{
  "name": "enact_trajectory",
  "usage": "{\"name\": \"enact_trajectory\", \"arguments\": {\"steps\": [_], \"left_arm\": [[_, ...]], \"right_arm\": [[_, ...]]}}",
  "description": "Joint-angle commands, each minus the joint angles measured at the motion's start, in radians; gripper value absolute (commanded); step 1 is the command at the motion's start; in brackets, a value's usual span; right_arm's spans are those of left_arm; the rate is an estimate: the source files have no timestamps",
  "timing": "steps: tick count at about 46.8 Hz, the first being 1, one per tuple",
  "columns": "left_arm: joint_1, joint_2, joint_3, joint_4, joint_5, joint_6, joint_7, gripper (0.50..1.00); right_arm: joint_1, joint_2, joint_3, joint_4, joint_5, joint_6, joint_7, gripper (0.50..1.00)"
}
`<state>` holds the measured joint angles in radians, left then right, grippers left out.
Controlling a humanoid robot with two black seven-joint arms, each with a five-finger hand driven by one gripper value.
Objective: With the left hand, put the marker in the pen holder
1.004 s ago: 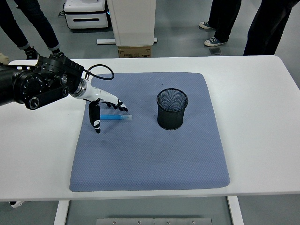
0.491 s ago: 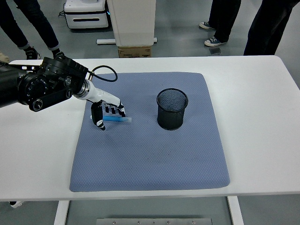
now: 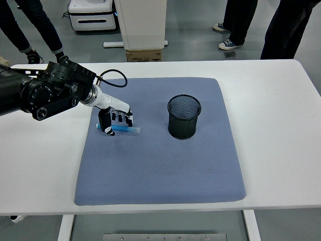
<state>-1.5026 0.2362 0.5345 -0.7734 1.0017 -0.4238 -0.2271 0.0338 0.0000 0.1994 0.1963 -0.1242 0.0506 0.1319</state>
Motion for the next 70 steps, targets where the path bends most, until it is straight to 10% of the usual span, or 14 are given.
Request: {"name": "enact_trajectory", "arguments": {"steps": [1,70], "left_arm": [[-0.001,0.0,-0.001,0.0,0.001,0.0,0.0,0.719],[-0.004,-0.021,-0.007,0.003,0.029,0.043,0.002,0.654]], "right_arm": [[0.0,0.0,0.0,0.0,0.0,0.0,0.0,1.0],[0.0,0.0,0.0,0.0,0.0,0.0,0.0,1.0]]}}
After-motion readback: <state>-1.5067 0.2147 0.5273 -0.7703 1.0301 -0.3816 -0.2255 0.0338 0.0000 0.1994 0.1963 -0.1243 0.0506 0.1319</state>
